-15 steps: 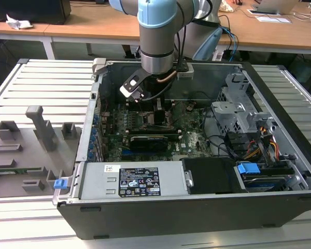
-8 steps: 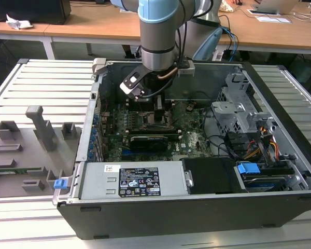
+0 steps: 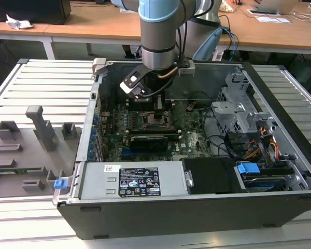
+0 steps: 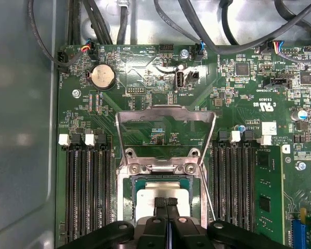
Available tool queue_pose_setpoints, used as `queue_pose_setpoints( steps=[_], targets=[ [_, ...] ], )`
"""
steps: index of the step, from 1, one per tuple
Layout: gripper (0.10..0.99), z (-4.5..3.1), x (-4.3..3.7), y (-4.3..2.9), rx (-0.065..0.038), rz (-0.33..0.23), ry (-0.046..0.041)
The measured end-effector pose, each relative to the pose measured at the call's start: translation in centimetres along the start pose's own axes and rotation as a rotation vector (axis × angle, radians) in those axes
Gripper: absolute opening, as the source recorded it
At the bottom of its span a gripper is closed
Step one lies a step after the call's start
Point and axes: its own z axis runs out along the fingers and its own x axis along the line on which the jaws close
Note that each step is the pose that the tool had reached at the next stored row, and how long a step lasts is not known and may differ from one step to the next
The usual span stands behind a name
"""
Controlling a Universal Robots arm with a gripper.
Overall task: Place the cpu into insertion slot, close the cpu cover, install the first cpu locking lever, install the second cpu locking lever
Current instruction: 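Place the cpu into insertion slot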
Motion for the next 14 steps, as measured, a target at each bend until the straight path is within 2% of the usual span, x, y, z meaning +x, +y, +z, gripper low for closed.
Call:
queue_pose_setpoints(
  steps=[14],
  targets=[
    [0.106,-0.37,0.00,0.03,0.000,0.000,0.0006]
  ],
)
